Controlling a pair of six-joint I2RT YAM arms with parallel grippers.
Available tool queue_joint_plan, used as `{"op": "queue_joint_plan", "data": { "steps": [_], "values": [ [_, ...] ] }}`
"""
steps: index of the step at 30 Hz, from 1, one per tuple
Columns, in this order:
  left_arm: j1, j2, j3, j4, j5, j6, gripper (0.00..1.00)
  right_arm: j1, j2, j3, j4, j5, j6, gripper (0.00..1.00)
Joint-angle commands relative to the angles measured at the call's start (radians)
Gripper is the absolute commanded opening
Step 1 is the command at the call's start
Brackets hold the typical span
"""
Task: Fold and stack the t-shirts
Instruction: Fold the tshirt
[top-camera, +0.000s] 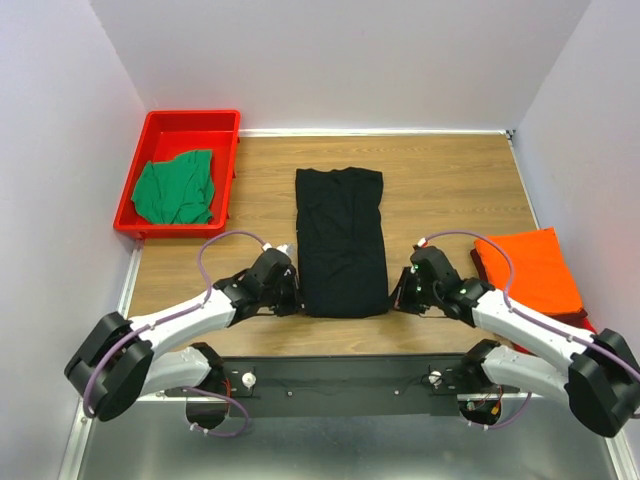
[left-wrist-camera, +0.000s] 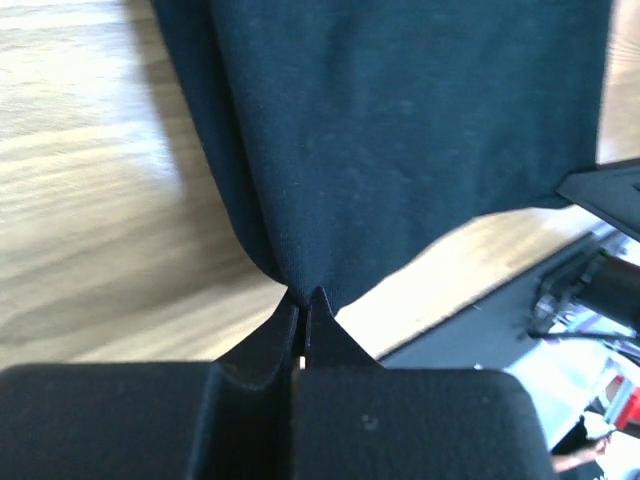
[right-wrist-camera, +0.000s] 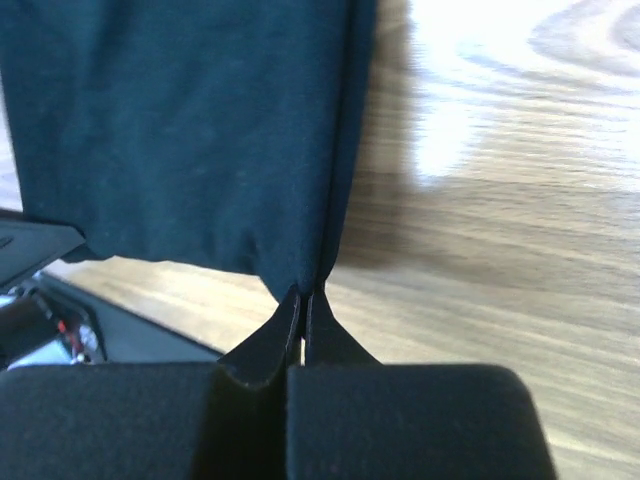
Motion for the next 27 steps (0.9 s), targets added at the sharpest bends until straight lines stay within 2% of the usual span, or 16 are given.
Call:
{"op": "queue_joint_plan", "data": {
  "steps": [1,8,18,24,27],
  "values": [
    [-0.018,-0.089,0.04,-0.073,0.03,-0.01,0.0,0.006,-0.073,0.043,-0.079,-0.048,-0.06,0.0],
    [-0.075,-0.214,0.031,-0.151,0.004,-0.09,0.0,0.006,-0.174,0.051,-0.188,-0.106,-0.085,0.0],
    [-0.258,-0.375,-0.003,-0.246,-0.076,-0.252,0.0,0.006,-0.42,0.098,-0.375,-0.157,-0.105,0.0],
    [-0.264,-0.39,0.072,-0.278,-0.146,-0.236,0.0,0.006,-0.394,0.201,-0.401,-0.079,-0.14,0.01],
    [-0.262,-0.386,0.136,-0.312,-0.183,-0.216,0.0,0.006,-0.336,0.268,-0.401,0.01,-0.134,0.01]
  ]
}}
